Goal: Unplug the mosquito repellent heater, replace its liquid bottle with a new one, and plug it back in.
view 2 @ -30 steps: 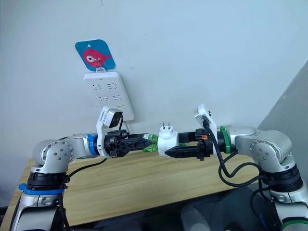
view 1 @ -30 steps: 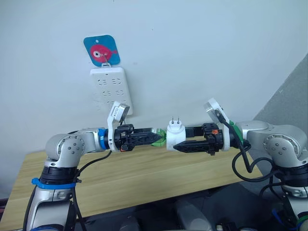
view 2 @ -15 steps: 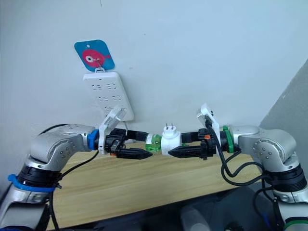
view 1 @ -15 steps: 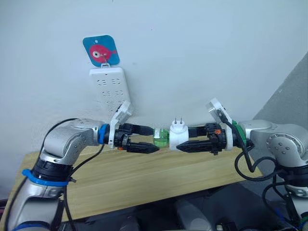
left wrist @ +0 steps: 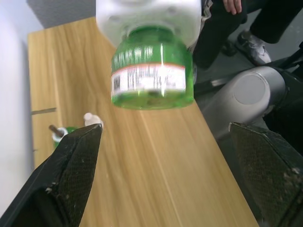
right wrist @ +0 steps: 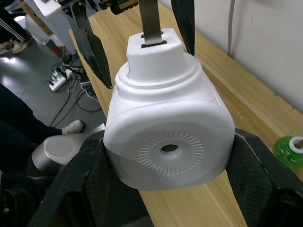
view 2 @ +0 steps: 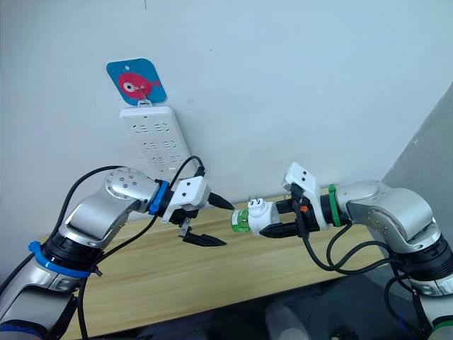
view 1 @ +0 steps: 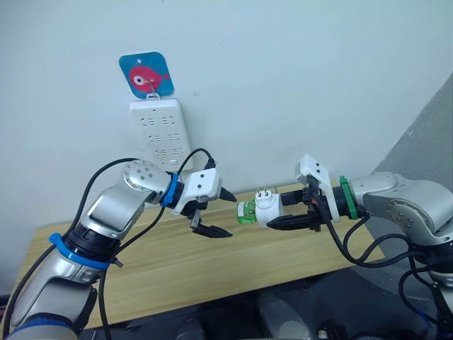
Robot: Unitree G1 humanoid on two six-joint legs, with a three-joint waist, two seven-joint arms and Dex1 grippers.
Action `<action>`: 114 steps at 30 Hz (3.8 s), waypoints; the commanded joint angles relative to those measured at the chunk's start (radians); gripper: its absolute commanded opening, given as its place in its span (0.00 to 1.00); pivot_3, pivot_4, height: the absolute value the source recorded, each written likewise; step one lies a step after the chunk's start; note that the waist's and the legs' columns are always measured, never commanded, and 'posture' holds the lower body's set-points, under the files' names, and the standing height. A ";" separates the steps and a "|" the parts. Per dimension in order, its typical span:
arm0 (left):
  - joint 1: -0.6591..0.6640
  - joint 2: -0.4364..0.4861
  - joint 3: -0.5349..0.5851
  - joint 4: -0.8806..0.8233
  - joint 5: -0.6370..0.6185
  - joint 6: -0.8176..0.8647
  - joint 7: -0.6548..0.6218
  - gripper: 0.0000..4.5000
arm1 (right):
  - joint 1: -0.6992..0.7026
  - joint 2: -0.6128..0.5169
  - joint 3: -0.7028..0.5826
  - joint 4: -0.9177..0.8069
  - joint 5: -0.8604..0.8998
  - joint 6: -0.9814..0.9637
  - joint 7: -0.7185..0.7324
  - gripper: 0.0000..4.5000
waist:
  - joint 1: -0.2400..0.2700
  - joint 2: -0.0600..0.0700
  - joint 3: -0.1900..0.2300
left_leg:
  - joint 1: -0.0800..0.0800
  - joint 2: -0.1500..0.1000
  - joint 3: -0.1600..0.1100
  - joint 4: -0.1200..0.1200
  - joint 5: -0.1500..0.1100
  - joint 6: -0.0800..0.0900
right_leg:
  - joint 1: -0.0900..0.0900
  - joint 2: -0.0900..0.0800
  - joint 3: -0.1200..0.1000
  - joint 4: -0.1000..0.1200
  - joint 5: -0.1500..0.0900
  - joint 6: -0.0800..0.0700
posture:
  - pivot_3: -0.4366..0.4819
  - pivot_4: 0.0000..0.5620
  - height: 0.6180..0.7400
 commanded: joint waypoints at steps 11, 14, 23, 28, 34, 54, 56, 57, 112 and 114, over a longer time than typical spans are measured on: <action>-0.046 -0.127 -0.045 0.034 0.077 0.034 0.061 1.00 | -0.037 0.022 0.042 -0.047 -0.091 -0.055 0.033 0.68 | -0.001 0.000 0.000 | 0.000 0.000 0.000 0.000 0.000 0.000 | 0.000 0.000 0.000 0.000 0.000 0.000 | 0.16 0.08 1.00; -0.045 -0.141 -0.046 0.025 0.070 0.053 0.060 1.00 | -0.037 0.029 0.043 -0.050 -0.099 -0.052 0.034 0.68 | -0.002 0.000 0.000 | 0.000 0.000 -0.001 0.000 0.000 0.000 | 0.000 0.000 0.000 0.000 0.000 0.000 | 0.16 0.08 1.00; -0.038 -0.140 -0.048 0.034 0.074 0.048 0.041 0.66 | -0.035 0.036 0.045 -0.053 -0.118 -0.057 0.049 0.68 | -0.003 0.000 0.000 | 0.000 0.000 -0.001 0.000 0.000 0.000 | 0.000 0.000 -0.001 0.001 0.001 -0.003 | 0.15 0.08 1.00; -0.037 -0.139 -0.047 0.041 0.082 0.039 0.048 0.51 | -0.034 0.036 0.045 -0.060 -0.122 -0.068 0.060 0.68 | -0.003 0.000 0.000 | 0.000 0.000 -0.001 0.000 0.000 0.000 | 0.000 0.000 -0.001 0.001 0.002 -0.003 | 0.15 0.08 1.00; -0.027 -0.150 -0.023 0.053 0.049 0.066 0.055 0.51 | -0.019 0.033 0.019 -0.069 -0.113 -0.088 0.076 0.88 | -0.003 0.000 0.000 | 0.000 0.000 -0.001 0.001 0.000 0.000 | 0.000 0.000 -0.001 0.001 0.002 -0.003 | 0.15 0.08 1.00; 0.082 -0.250 0.422 0.029 -0.579 0.655 0.190 0.51 | 0.277 0.259 -0.551 -0.140 0.462 0.041 -0.360 1.00 | -0.006 0.000 -0.008 | 0.000 0.000 -0.004 0.002 0.000 0.000 | 0.002 0.000 -0.003 0.002 0.002 -0.003 | 0.16 0.07 1.00; 0.083 -0.254 0.440 0.021 -0.612 0.681 0.216 0.51 | 0.286 0.290 -0.559 -0.133 0.544 0.048 -0.441 1.00 | -0.005 0.001 -0.010 | 0.000 -0.001 -0.004 0.002 0.000 0.000 | 0.002 0.000 -0.003 0.002 0.002 -0.004 | 0.16 0.06 1.00; 0.084 -0.254 0.446 0.018 -0.627 0.692 0.226 0.51 | 0.286 0.301 -0.552 -0.132 0.565 0.047 -0.476 1.00 | -0.005 0.001 -0.013 | 0.000 0.000 -0.004 0.002 0.000 0.000 | 0.002 0.000 -0.003 0.002 0.002 -0.004 | 0.16 0.06 1.00; 0.077 -0.189 0.395 -0.043 -0.723 0.683 0.366 1.00 | 0.107 0.432 -0.323 0.041 0.879 -0.060 -0.674 0.65 | 0.000 0.006 -0.033 | 0.001 -0.001 -0.003 0.000 0.000 0.000 | 0.002 0.000 -0.002 0.001 0.001 -0.002 | 0.18 0.05 1.00; 0.096 -0.156 0.381 -0.049 -0.686 0.651 0.344 1.00 | 0.111 0.431 -0.325 0.039 0.874 -0.066 -0.677 0.65 | 0.000 0.006 -0.033 | 0.001 0.000 -0.003 0.000 0.000 0.000 | 0.002 0.000 -0.002 0.001 0.001 -0.002 | 0.18 0.05 1.00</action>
